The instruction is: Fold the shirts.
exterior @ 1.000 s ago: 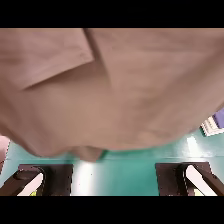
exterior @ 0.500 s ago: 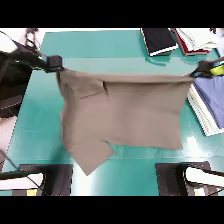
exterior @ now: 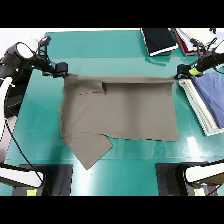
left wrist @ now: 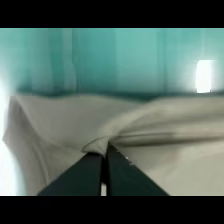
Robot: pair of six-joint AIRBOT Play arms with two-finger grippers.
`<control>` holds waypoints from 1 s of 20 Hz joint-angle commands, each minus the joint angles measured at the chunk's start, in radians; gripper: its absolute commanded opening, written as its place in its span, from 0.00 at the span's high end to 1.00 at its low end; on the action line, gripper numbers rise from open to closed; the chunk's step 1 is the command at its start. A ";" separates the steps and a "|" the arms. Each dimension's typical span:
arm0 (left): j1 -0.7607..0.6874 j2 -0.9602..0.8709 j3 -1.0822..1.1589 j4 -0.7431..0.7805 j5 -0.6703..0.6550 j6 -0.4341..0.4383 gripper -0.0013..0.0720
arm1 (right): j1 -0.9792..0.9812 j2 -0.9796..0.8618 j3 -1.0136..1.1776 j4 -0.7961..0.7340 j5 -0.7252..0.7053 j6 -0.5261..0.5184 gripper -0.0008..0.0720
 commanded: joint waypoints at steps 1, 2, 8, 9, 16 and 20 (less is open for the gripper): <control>0.003 -0.009 -0.050 -0.001 -0.091 0.034 0.95 | 0.003 0.049 -0.106 -0.008 -0.030 -0.016 0.96; -0.001 -0.009 -0.079 -0.001 -0.084 0.034 0.95 | 0.003 0.070 -0.153 -0.009 -0.048 -0.016 0.96; -0.001 -0.009 -0.209 -0.006 -0.071 0.027 0.69 | 0.003 0.141 -0.330 0.002 -0.114 -0.015 0.86; -0.001 -0.008 -0.208 -0.006 -0.064 0.002 0.23 | 0.003 0.141 -0.330 0.003 -0.113 -0.003 0.51; 0.006 0.250 -0.423 0.040 -0.116 -0.078 0.17 | 0.003 0.279 -0.298 0.002 0.012 0.018 0.43; 0.006 0.532 -0.822 0.052 -0.102 -0.105 0.17 | 0.003 0.400 -0.298 0.002 -0.004 0.018 0.43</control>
